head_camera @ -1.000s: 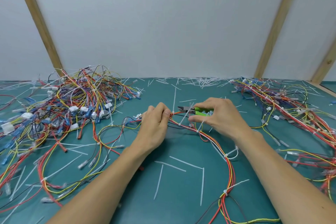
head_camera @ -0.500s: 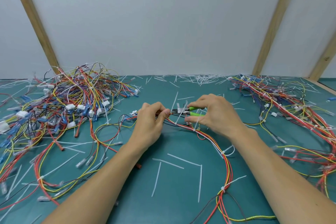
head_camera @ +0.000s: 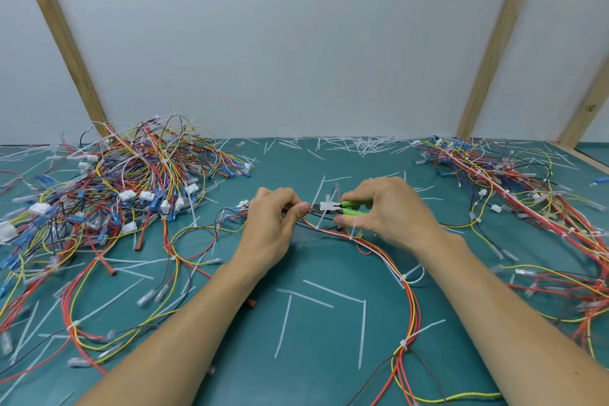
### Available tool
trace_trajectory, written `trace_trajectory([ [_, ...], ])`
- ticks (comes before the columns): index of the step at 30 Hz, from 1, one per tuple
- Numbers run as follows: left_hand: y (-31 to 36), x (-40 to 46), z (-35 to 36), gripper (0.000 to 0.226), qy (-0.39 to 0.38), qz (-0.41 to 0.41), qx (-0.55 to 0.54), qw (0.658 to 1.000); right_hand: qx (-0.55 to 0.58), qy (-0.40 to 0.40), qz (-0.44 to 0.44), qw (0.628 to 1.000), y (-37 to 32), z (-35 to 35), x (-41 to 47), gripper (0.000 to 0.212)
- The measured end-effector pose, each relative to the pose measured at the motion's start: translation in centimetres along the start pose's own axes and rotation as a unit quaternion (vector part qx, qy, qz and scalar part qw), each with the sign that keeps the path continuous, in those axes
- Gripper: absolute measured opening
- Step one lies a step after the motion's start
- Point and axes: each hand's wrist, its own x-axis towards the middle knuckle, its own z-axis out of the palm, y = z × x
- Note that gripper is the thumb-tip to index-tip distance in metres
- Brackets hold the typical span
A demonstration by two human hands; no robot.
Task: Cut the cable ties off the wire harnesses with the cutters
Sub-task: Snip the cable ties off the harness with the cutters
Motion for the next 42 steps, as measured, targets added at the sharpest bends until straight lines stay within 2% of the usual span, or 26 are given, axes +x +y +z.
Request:
trace_trajectory([
  [15,-0.5,-0.1,0.1,0.014,-0.006,0.012,0.012,1.000,0.006,-0.045,0.040,0.998,-0.5,-0.2,-0.2,0.028],
  [32,-0.6,-0.2,0.0,0.014,-0.003,0.020,0.021,1.000,0.010,-0.041,0.040,0.998,-0.3,0.2,-0.2,0.028],
  [36,-0.6,-0.1,0.1,0.015,0.010,0.020,0.017,1.000,0.016,-0.017,0.046,0.999,-0.3,0.3,-0.2,0.030],
  [42,-0.7,0.0,0.2,0.018,0.025,-0.006,-0.003,1.000,0.051,0.072,0.084,0.992,0.1,0.9,-0.1,0.032],
])
